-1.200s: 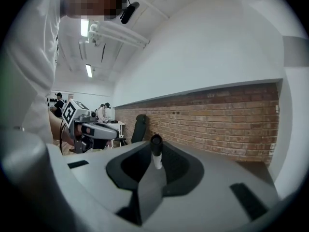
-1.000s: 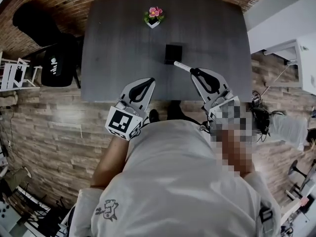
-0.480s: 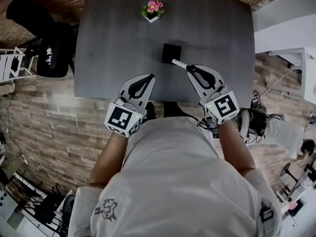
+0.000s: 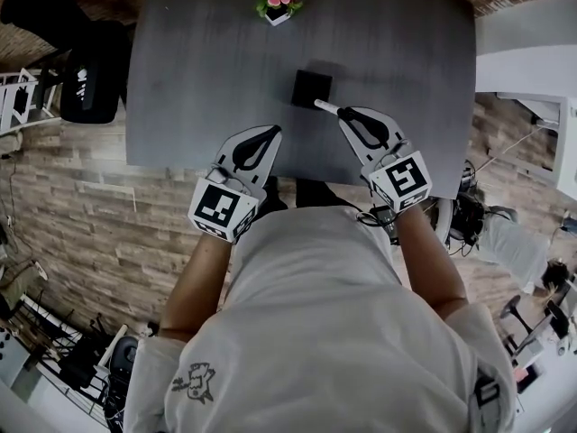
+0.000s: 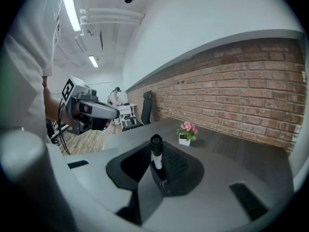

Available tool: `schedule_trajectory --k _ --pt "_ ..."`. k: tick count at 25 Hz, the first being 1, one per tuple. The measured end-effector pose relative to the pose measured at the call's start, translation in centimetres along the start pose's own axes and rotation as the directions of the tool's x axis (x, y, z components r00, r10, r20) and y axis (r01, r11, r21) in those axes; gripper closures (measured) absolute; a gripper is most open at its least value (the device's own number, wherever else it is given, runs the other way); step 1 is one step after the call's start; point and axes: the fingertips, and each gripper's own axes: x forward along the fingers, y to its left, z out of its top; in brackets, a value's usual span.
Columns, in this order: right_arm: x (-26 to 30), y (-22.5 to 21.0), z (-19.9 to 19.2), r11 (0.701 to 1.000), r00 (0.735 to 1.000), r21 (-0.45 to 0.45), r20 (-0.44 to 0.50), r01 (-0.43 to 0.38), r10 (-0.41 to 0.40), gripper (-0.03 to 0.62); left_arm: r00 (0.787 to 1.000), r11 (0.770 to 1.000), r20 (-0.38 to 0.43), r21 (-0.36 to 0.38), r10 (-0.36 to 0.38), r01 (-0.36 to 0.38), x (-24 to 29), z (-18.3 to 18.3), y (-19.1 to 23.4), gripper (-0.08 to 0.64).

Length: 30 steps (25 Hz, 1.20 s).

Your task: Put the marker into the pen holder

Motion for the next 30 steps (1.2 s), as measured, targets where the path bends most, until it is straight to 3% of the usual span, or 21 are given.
schedule_trajectory --k 14,22,30 --pt "3.5 -1.4 -5.8 0.999 0.992 0.021 -0.116 -0.045 0.047 0.515 0.999 0.999 -0.042 -0.043 0.021 -0.023 3.2 -1.9 1.2 0.549" --pt "4.6 -1.5 -7.9 0.995 0.986 0.089 -0.156 -0.044 0.058 0.512 0.999 0.999 -0.053 -0.043 0.009 -0.011 3.8 -2.3 1.0 0.549" --pt "4.9 -1.3 -9.1 0.994 0.978 0.101 -0.197 -0.050 0.069 0.506 0.998 0.999 -0.056 -0.046 0.004 -0.006 4.2 -2.7 1.0 0.549"
